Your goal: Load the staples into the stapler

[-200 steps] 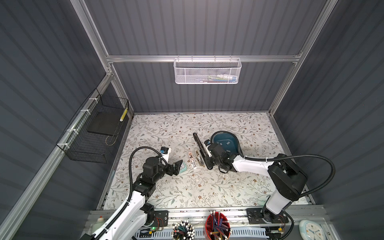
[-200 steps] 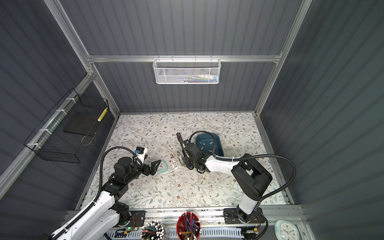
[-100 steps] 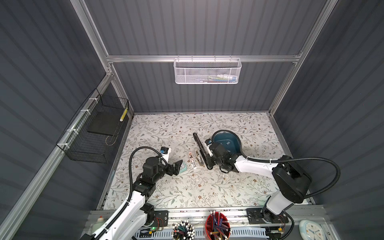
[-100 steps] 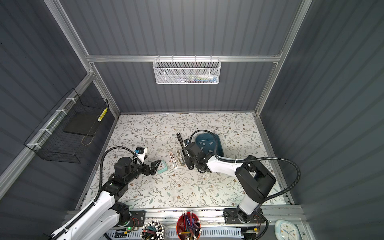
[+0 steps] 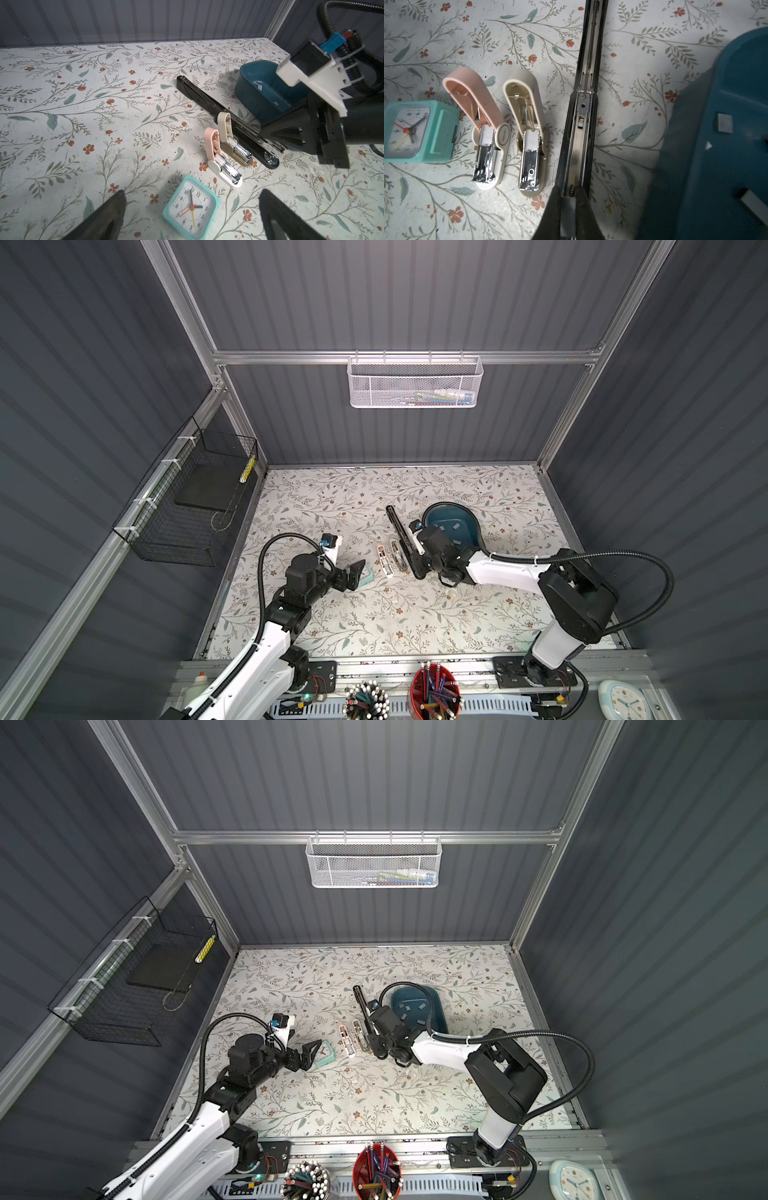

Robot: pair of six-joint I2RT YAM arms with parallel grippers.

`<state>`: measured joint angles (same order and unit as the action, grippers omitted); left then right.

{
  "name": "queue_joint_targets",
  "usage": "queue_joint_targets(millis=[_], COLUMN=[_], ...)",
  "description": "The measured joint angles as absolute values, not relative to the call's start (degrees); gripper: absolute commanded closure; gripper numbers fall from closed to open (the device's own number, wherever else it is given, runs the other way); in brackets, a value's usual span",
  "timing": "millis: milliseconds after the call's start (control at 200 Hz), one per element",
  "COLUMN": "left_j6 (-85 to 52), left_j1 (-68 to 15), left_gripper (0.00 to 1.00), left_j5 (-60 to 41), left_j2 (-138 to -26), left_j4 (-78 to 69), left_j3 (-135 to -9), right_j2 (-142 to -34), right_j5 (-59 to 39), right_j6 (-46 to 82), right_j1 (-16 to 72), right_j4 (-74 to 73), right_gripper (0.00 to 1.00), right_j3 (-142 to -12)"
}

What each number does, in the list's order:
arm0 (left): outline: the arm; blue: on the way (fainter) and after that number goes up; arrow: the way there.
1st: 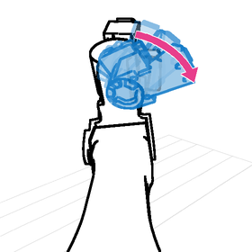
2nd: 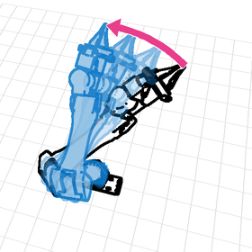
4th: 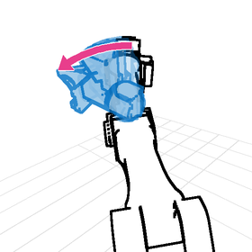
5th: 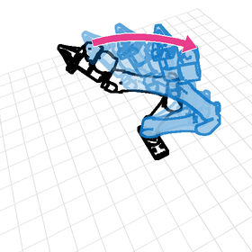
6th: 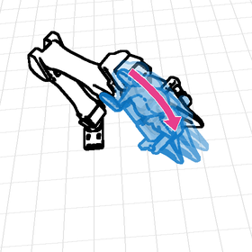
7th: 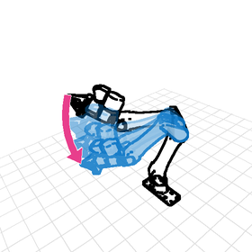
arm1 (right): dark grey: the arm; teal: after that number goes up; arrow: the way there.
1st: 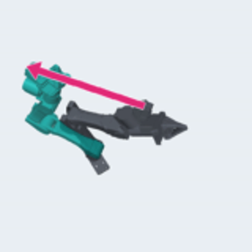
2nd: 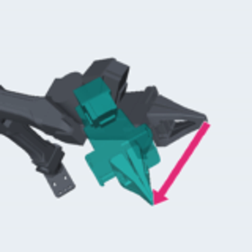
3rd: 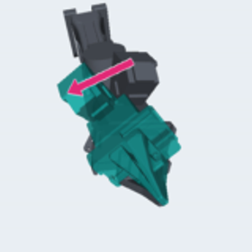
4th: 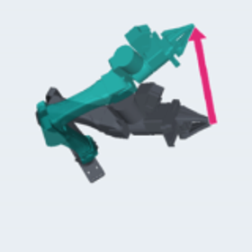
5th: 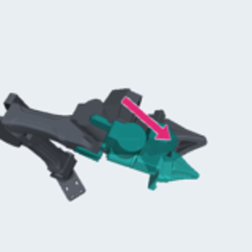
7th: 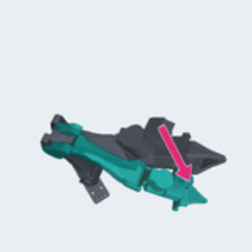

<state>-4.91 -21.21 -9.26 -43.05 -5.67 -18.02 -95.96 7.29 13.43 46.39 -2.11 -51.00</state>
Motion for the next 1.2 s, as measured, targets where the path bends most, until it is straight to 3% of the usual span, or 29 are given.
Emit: queue_joint_targets(millis=[1201], left_j6=[-4.91], left_j1=[-21.21], left_gripper=[0.0], left_j5=[-9.26], left_j2=[-43.18], left_j4=[-5.67], left_j3=[-18.02], right_j2=[-96.07], right_j5=[7.09], right_j6=[15.46], right_j1=[46.39], right_j4=[-1.65], right_gripper=[1.0], right_j3=[-51.0])
